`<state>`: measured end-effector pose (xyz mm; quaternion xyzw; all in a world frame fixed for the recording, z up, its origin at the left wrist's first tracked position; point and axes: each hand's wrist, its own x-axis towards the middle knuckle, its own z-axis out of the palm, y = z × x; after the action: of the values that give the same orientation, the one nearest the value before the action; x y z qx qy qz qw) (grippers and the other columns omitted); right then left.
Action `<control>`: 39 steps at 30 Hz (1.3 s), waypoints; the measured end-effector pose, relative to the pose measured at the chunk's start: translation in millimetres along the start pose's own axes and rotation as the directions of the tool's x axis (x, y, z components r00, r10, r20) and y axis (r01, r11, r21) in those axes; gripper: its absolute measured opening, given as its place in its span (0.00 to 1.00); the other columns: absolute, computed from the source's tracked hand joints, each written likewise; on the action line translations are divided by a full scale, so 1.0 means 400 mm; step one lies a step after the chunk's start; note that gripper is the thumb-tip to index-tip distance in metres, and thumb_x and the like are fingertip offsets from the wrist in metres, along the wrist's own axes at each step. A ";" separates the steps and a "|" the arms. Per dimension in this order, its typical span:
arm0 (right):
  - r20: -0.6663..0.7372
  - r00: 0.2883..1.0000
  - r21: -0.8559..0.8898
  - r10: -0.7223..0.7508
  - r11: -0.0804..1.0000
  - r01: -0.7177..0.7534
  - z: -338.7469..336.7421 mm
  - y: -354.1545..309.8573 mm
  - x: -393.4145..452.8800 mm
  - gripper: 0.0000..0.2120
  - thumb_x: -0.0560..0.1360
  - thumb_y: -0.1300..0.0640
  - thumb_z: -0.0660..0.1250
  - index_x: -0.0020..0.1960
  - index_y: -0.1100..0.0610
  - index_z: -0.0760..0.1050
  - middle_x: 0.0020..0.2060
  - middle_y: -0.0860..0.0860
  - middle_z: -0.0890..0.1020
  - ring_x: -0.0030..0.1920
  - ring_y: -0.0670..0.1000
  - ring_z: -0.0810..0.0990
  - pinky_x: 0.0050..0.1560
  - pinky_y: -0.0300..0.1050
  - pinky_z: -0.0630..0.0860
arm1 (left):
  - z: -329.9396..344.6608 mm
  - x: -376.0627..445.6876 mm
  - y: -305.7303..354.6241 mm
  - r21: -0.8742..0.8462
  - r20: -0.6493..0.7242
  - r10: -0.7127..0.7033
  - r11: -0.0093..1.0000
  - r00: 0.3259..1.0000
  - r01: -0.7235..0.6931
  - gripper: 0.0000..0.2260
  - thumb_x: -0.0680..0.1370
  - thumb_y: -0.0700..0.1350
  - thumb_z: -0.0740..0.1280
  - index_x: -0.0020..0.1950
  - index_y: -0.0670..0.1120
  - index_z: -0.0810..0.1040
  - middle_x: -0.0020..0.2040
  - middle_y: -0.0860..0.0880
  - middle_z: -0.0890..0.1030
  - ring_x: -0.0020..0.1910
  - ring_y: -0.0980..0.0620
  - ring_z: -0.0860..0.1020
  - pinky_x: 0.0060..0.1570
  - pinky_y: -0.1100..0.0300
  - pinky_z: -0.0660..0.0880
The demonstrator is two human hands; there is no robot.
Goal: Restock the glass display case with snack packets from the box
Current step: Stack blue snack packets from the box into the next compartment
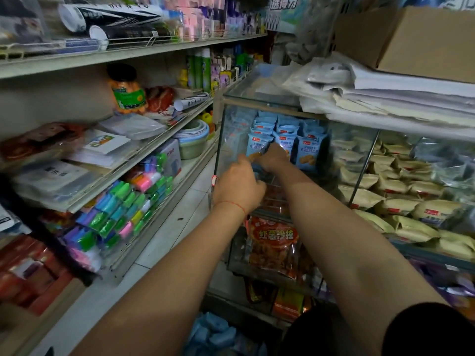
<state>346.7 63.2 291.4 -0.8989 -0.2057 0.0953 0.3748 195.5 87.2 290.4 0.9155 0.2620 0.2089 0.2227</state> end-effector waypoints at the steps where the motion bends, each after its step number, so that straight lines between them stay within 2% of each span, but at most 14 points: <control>1: -0.023 1.000 0.025 0.004 1.000 -0.003 -0.002 0.002 -0.004 0.13 0.73 0.56 0.72 0.39 0.56 0.68 0.43 0.51 0.74 0.46 0.49 0.74 0.32 0.37 0.67 | 0.000 -0.002 0.001 -0.003 -0.004 -0.002 1.000 1.000 0.002 0.19 0.76 0.48 0.66 0.62 0.43 0.67 0.57 0.42 0.78 0.53 0.41 0.78 0.39 0.56 0.67; 4: -0.048 0.999 0.072 -0.003 0.997 0.007 -0.006 0.007 -0.013 0.19 0.74 0.58 0.71 0.35 0.52 0.61 0.34 0.46 0.69 0.46 0.48 0.71 0.28 0.33 0.63 | -0.002 -0.008 0.003 -0.006 -0.009 0.001 1.000 1.000 -0.001 0.19 0.76 0.48 0.66 0.63 0.43 0.66 0.57 0.42 0.78 0.52 0.41 0.79 0.38 0.56 0.67; 7: -0.029 1.000 0.093 0.006 0.996 -0.003 -0.007 0.002 -0.016 0.17 0.73 0.59 0.72 0.36 0.52 0.64 0.38 0.47 0.73 0.48 0.49 0.73 0.39 0.36 0.69 | -0.005 -0.009 0.003 -0.021 -0.014 -0.001 1.000 1.000 0.001 0.19 0.76 0.48 0.66 0.63 0.43 0.65 0.56 0.42 0.79 0.52 0.41 0.79 0.38 0.55 0.67; 9: -0.033 0.999 0.081 -0.006 0.997 0.009 -0.010 -0.002 -0.012 0.11 0.71 0.58 0.75 0.45 0.57 0.72 0.49 0.51 0.79 0.53 0.51 0.77 0.48 0.40 0.72 | -0.007 -0.008 0.002 -0.047 -0.029 -0.008 0.999 1.000 0.007 0.19 0.76 0.48 0.66 0.63 0.43 0.64 0.55 0.42 0.79 0.50 0.41 0.79 0.37 0.55 0.68; 13: -0.051 0.996 0.067 0.071 0.996 -0.067 -0.030 -0.015 -0.018 0.33 0.70 0.57 0.74 0.70 0.64 0.64 0.65 0.58 0.74 0.65 0.58 0.73 0.62 0.49 0.74 | -0.009 -0.007 -0.002 -0.117 -0.059 0.014 0.993 0.998 -0.021 0.20 0.76 0.49 0.66 0.62 0.43 0.63 0.57 0.42 0.76 0.50 0.40 0.78 0.39 0.53 0.71; 15: -0.080 0.995 -0.011 0.067 0.998 -0.069 -0.044 -0.026 -0.035 0.31 0.75 0.58 0.68 0.73 0.63 0.60 0.69 0.61 0.69 0.68 0.60 0.69 0.65 0.51 0.71 | -0.012 -0.011 -0.007 -0.166 -0.072 0.035 0.985 0.997 -0.047 0.20 0.77 0.49 0.66 0.62 0.43 0.63 0.58 0.42 0.74 0.50 0.40 0.78 0.40 0.54 0.69; 18: -0.054 0.996 -0.049 -0.069 0.997 0.066 -0.083 -0.040 -0.081 0.15 0.78 0.64 0.59 0.64 0.62 0.72 0.64 0.59 0.75 0.65 0.58 0.73 0.61 0.47 0.71 | -0.019 -0.008 -0.017 -0.316 -0.089 0.060 0.945 0.994 -0.085 0.19 0.79 0.49 0.65 0.64 0.43 0.63 0.59 0.42 0.76 0.52 0.42 0.78 0.43 0.56 0.69; 21: 0.101 0.982 -0.029 -0.158 0.986 0.162 -0.125 -0.049 -0.159 0.14 0.78 0.66 0.57 0.52 0.55 0.80 0.57 0.52 0.80 0.59 0.52 0.77 0.57 0.44 0.73 | -0.022 0.004 -0.028 -0.388 -0.083 0.079 0.916 0.993 -0.105 0.18 0.80 0.49 0.64 0.65 0.45 0.63 0.58 0.41 0.78 0.53 0.41 0.78 0.47 0.52 0.73; 25: 0.381 0.907 -0.135 -0.181 0.959 0.248 -0.160 -0.029 -0.235 0.18 0.70 0.54 0.65 0.59 0.53 0.77 0.55 0.51 0.80 0.57 0.52 0.76 0.64 0.51 0.72 | -0.015 0.003 -0.029 -0.343 -0.021 0.113 0.933 0.993 -0.114 0.16 0.81 0.51 0.61 0.65 0.47 0.63 0.59 0.42 0.78 0.54 0.41 0.78 0.50 0.50 0.74; 28: 0.471 0.868 -0.226 -0.155 0.930 0.289 -0.168 -0.014 -0.244 0.25 0.69 0.46 0.71 0.64 0.50 0.73 0.56 0.50 0.78 0.59 0.52 0.74 0.64 0.50 0.72 | -0.014 0.000 -0.027 -0.320 0.000 0.142 0.938 0.990 -0.135 0.17 0.81 0.51 0.61 0.67 0.48 0.63 0.62 0.43 0.77 0.58 0.42 0.76 0.54 0.50 0.73; 31: 0.366 0.928 -0.318 -0.078 0.926 0.203 -0.164 -0.002 -0.233 0.27 0.69 0.43 0.74 0.63 0.55 0.74 0.60 0.51 0.77 0.58 0.53 0.76 0.54 0.42 0.73 | -0.012 -0.003 -0.016 -0.220 -0.012 0.147 0.965 0.989 -0.146 0.21 0.81 0.50 0.60 0.72 0.46 0.61 0.68 0.42 0.70 0.63 0.41 0.72 0.60 0.46 0.72; 34: 0.171 0.985 -0.382 0.019 0.923 0.049 -0.142 0.014 -0.214 0.34 0.70 0.46 0.73 0.70 0.57 0.66 0.63 0.52 0.73 0.59 0.54 0.74 0.46 0.40 0.67 | -0.004 -0.009 -0.007 -0.066 -0.012 0.108 0.992 0.994 -0.108 0.17 0.81 0.48 0.56 0.68 0.44 0.63 0.66 0.39 0.69 0.59 0.37 0.74 0.52 0.46 0.73; 36: 0.074 0.995 -0.262 0.063 0.964 -0.041 -0.124 0.018 -0.188 0.36 0.71 0.47 0.71 0.72 0.60 0.62 0.61 0.54 0.74 0.54 0.54 0.75 0.43 0.41 0.70 | -0.005 -0.010 -0.006 0.009 0.023 0.069 0.998 0.997 -0.069 0.13 0.80 0.46 0.56 0.62 0.42 0.68 0.60 0.37 0.74 0.53 0.37 0.76 0.42 0.50 0.69; 39: 0.070 0.993 0.141 0.093 0.985 -0.102 -0.099 -0.005 -0.161 0.38 0.74 0.47 0.70 0.74 0.64 0.56 0.68 0.57 0.71 0.65 0.57 0.73 0.56 0.44 0.71 | -0.008 -0.013 -0.002 0.097 0.089 0.066 0.993 0.994 -0.075 0.13 0.79 0.46 0.56 0.54 0.41 0.76 0.54 0.37 0.79 0.49 0.38 0.77 0.39 0.55 0.66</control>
<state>301.2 10.8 321.7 -0.8751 -0.1657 0.1563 0.4270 189.6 85.8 291.0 0.9422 0.2298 0.1641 0.1801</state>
